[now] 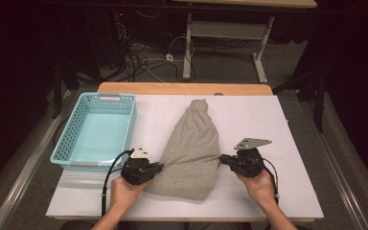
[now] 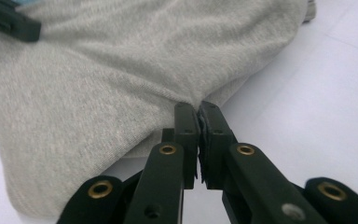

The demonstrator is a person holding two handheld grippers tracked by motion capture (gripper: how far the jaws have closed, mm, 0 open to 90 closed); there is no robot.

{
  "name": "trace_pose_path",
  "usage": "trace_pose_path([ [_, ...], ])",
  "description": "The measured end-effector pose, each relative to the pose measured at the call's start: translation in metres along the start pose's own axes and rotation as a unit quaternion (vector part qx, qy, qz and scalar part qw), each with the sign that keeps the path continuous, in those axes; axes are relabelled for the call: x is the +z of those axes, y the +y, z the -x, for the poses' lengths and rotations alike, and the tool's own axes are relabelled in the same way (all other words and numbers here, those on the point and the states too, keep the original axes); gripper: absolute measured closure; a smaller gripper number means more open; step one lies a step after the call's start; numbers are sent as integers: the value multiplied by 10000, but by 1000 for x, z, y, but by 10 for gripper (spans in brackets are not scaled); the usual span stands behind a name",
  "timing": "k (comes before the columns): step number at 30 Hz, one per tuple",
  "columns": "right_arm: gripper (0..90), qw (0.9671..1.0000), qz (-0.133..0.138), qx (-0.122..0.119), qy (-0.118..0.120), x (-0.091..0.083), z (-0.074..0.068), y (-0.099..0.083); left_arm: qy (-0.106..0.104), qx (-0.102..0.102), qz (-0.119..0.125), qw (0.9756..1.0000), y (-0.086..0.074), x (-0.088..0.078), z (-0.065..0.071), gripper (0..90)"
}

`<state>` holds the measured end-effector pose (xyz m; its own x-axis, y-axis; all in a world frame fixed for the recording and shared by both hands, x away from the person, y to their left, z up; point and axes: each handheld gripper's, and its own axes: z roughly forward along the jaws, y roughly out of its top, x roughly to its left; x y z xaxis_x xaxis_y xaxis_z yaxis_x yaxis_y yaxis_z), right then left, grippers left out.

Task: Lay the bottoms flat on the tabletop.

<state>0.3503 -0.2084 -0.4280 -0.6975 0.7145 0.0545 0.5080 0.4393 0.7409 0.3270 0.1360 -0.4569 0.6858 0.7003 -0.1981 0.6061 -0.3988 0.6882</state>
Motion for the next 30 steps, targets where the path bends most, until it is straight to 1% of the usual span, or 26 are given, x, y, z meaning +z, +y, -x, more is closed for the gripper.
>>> trace_pose_path([
  [3, 878, 10000, -7, 25, -35, -4, 2, -3, -117, 69, -120, 9998, 1, 6, 7, 833],
  [4, 877, 10000, -9, 8, -46, -3, 1, -3, -132, 88, -136, 9998, 1, 6, 8, 831],
  [5, 876, 10000, -38, -8, -29, -1, 1, -4, -126, 78, -84, 9999, 2, 6, 9, 824],
  [6, 876, 10000, -90, 12, 4, 1, 1, -6, -116, 95, -29, 9999, 2, 5, 8, 797],
  [7, 875, 9999, -109, 16, 47, 4, 0, -7, -96, 80, 59, 9999, 4, 4, 8, 741],
  [8, 874, 9999, -149, -1, 86, 8, 0, -8, -17, 73, 132, 9999, 6, 3, 8, 674],
  [9, 873, 9997, -187, 34, 127, 11, -1, -9, 90, 104, 205, 9997, 8, 2, 9, 611],
  [10, 872, 9997, -194, 12, 162, 14, -2, -8, 179, 149, 278, 9993, 11, 1, 10, 564],
  [12, 869, 9996, -209, -18, 189, 18, -3, -7, 286, 193, 339, 9988, 18, 1, 11, 510],
  [14, 868, 9995, -212, 14, 230, 20, -3, -7, 258, 134, 387, 9988, 26, 8, 8, 477],
  [17, 865, 9995, -220, 54, 229, 20, -4, -8, 338, 84, 146, 9993, 37, 23, 2, 457],
  [18, 865, 9995, -194, 26, 233, 20, -3, -9, 366, 66, 78, 9993, 41, 29, 0, 454],
  [19, 865, 9995, -207, 53, 232, 20, -3, -10, 376, 57, 4, 9993, 44, 34, -1, 453],
  [20, 865, 9995, -194, 67, 243, 19, -3, -10, 351, 4, -40, 9994, 47, 39, -3, 452],
  [22, 865, 9994, -203, 104, 261, 19, -1, -11, 252, -89, -150, 9995, 51, 47, -6, 471],
  [23, 865, 9994, -202, 119, 265, 19, 0, -11, 158, -113, -223, 9996, 51, 51, -8, 532],
  [25, 866, 9993, -187, 137, 285, 18, 1, -12, -9, -133, -318, 9994, 50, 54, -9, 688],
  [26, 866, 9994, -183, 120, 284, 17, 2, -12, -28, -111, -342, 9994, 50, 53, -9, 757],
  [27, 867, 9994, -173, 121, 274, 16, 2, -12, -1, -74, -351, 9994, 50, 51, -8, 800],
  [30, 867, 9995, -133, 120, 254, 14, 2, -12, 133, 16, -309, 9994, 49, 40, -5, 823],
])
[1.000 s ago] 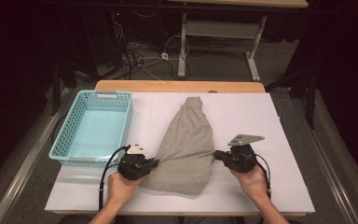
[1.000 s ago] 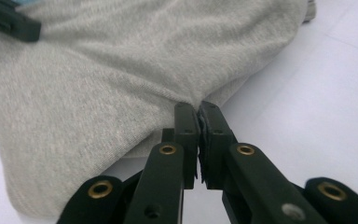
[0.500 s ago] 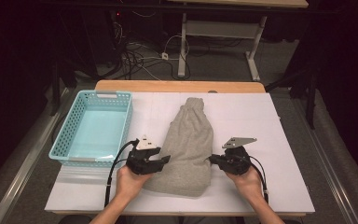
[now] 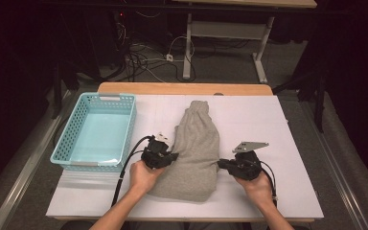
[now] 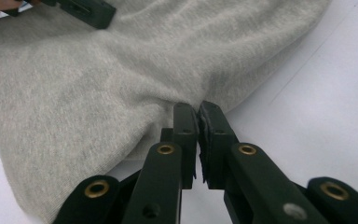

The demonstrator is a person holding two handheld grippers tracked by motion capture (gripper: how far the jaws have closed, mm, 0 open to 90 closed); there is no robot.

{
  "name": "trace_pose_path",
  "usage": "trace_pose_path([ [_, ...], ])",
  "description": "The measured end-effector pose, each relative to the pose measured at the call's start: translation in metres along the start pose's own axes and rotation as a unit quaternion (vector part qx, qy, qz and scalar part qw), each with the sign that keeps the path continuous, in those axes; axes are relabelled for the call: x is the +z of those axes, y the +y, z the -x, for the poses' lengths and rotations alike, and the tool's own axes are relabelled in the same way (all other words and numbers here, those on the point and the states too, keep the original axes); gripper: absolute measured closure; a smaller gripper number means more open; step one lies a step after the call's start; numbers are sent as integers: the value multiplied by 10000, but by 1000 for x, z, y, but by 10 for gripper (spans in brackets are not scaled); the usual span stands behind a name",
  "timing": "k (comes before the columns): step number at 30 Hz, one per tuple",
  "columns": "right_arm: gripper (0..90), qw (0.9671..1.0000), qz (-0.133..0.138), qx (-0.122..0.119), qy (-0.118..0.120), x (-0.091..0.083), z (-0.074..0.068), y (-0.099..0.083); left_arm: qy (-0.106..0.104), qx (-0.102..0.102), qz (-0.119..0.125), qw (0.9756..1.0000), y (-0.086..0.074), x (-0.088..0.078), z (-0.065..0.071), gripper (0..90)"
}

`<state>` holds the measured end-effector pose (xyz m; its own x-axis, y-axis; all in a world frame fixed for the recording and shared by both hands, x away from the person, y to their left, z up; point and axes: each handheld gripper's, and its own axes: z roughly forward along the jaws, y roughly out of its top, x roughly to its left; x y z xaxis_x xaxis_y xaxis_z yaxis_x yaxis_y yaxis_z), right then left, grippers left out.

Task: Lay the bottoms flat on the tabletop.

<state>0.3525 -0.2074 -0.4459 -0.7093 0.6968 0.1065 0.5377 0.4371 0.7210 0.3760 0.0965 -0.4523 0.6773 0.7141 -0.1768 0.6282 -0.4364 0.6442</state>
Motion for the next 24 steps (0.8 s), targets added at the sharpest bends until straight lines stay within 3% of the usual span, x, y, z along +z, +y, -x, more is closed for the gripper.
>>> trace_pose_path([
  [3, 867, 10000, 40, -24, 34, -1, -2, 1, 127, 11, 59, 9999, -7, -13, 0, 824],
  [6, 868, 9999, 79, -86, 97, 1, -7, 5, 189, -129, 107, 9997, -18, -23, -4, 823],
  [12, 865, 9993, 45, -309, 216, 11, -22, 15, 267, -345, 78, 9990, -41, -25, -12, 821],
  [15, 813, 9989, 77, -398, 218, 14, -27, 17, 261, -403, 88, 9988, -46, -26, -13, 821],
  [21, 732, 9995, 294, -84, -63, 4, -14, 15, 503, -182, 37, 9986, -47, -22, -8, 819],
  [24, 680, 9993, 268, 116, -227, 3, -6, 11, 472, -193, 81, 9987, -47, -22, -9, 817],
])
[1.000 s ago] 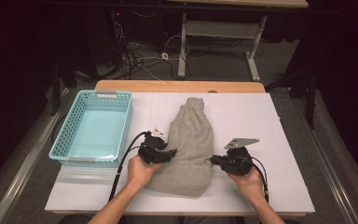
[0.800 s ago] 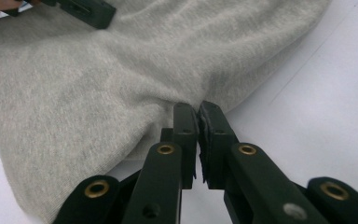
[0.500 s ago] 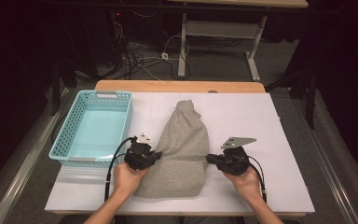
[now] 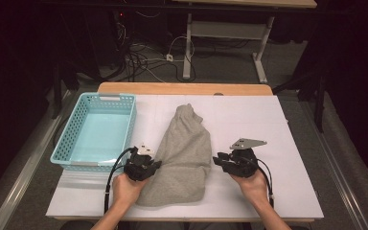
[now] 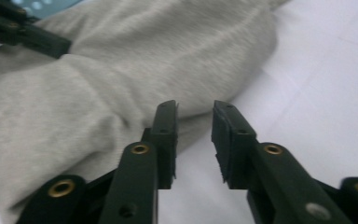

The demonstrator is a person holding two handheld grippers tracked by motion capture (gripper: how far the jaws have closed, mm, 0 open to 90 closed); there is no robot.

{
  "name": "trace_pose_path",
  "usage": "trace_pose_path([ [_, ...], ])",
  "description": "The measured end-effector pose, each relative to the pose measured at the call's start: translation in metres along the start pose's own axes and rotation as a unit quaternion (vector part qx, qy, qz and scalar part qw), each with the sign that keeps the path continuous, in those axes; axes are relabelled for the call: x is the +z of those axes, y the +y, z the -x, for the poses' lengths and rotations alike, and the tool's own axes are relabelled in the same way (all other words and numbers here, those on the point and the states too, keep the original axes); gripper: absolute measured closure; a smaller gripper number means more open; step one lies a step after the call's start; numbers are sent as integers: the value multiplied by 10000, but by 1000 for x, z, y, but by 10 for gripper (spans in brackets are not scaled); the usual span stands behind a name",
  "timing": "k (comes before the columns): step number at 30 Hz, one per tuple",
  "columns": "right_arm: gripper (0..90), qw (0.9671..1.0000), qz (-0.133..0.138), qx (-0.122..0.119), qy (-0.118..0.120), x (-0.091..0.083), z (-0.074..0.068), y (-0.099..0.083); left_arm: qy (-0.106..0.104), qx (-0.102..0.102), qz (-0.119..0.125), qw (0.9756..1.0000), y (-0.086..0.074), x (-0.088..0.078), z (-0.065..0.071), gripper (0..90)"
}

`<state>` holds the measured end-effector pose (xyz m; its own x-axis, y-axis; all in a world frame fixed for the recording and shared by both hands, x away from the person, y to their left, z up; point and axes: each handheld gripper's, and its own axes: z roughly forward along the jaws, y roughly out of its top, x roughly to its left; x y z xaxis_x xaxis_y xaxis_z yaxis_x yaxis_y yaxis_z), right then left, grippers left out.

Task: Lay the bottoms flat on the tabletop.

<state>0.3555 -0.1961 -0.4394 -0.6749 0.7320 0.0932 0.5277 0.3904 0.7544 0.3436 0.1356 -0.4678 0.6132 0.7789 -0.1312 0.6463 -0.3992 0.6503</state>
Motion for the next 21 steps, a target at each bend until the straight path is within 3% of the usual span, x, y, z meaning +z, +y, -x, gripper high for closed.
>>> trace_pose_path([
  [3, 628, 9998, -150, 138, -61, 9, 5, -1, -124, -121, 109, 9998, -1, -1, -3, 783],
  [8, 519, 9989, -354, 322, -7, 30, 7, 0, -191, -189, 386, 9989, -3, -9, -7, 614],
  [13, 486, 9982, -542, 267, 21, 47, 2, 2, -296, -152, 500, 9982, -5, -12, -5, 551],
  [16, 548, 9980, -619, 93, 10, 55, -6, 3, -288, -152, 499, 9982, -5, -12, -6, 524],
  [19, 734, 9972, -695, -275, -48, 57, -15, 5, -304, -159, 496, 9982, -5, -11, -6, 519],
  [21, 834, 9962, -778, -388, 25, 56, -18, 6, -319, -145, 489, 9982, -5, -10, -6, 519],
])
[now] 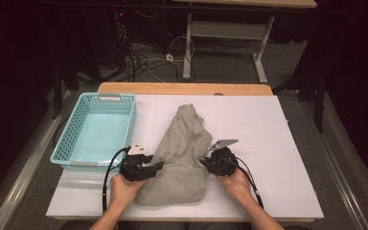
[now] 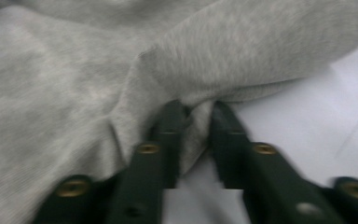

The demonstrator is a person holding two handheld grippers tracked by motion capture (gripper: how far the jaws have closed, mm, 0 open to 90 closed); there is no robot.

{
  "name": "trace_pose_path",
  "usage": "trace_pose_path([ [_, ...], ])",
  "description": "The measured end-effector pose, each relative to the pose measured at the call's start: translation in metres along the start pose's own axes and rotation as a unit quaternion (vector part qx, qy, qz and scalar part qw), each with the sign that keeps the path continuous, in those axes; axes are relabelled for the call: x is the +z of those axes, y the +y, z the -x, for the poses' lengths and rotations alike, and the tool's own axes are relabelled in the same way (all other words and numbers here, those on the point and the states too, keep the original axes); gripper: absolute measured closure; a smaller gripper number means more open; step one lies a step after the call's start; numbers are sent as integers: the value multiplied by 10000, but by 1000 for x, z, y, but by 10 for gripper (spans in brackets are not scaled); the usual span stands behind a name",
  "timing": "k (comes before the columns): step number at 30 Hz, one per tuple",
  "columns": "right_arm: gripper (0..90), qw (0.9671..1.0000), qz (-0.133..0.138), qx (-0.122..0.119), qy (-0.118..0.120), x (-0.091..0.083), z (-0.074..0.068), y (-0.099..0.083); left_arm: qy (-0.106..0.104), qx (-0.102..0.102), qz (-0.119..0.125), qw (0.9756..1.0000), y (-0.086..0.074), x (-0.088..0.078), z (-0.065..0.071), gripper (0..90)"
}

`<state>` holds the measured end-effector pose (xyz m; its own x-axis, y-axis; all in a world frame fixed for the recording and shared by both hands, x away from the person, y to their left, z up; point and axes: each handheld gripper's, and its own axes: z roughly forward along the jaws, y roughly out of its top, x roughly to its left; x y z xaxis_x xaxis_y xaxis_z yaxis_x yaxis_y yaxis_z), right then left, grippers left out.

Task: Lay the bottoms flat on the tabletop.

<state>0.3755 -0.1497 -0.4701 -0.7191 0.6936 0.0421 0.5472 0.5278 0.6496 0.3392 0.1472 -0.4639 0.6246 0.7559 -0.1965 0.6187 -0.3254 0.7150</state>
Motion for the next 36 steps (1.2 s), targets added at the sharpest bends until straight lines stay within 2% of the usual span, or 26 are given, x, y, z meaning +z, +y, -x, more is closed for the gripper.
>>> trace_pose_path([
  [4, 858, 9999, -21, -86, -79, -6, 0, 0, -8, 33, 33, 10000, 0, -1, 0, 519],
  [7, 859, 9995, 122, -178, -238, -18, 3, 2, -5, 15, 42, 10000, 0, -2, 0, 519],
  [12, 859, 9978, 384, 43, -540, -45, 23, 4, -16, -4, 108, 9999, 0, -3, 0, 520],
  [13, 859, 9978, 384, 43, -540, -45, 23, 4, -16, -4, 108, 9999, 0, -3, 0, 521],
  [16, 859, 9956, 480, 264, -760, -60, 42, 0, -35, 14, 94, 9999, 0, -3, 0, 525],
  [17, 858, 9942, 473, 334, -903, -66, 52, -3, -81, 16, 99, 9999, 0, -2, 0, 527],
  [19, 858, 9934, 467, 443, -954, -68, 59, -5, -108, 16, 89, 9999, 1, -1, 1, 534],
  [22, 851, 9938, 415, 528, -892, -65, 66, -11, -147, 54, 22, 9999, 1, 1, 3, 558],
  [24, 819, 9945, 397, 524, -818, -62, 64, -16, -231, 68, -9, 9997, 1, 1, 4, 616],
  [27, 716, 9938, 475, 675, -740, -65, 61, -25, -326, 79, -61, 9994, 1, 0, 4, 701],
  [28, 683, 9934, 539, 720, -717, -70, 59, -30, -336, 76, -72, 9994, 1, 0, 4, 730],
  [31, 680, 9933, 596, 751, -653, -80, 51, -44, -340, 157, -113, 9992, 3, 0, 6, 775],
  [33, 675, 9945, 516, 685, -598, -83, 43, -54, -329, 230, -125, 9991, 4, 0, 8, 803],
  [36, 650, 9949, 426, 833, -378, -83, 35, -65, -342, 292, -154, 9989, 6, 1, 10, 822],
])
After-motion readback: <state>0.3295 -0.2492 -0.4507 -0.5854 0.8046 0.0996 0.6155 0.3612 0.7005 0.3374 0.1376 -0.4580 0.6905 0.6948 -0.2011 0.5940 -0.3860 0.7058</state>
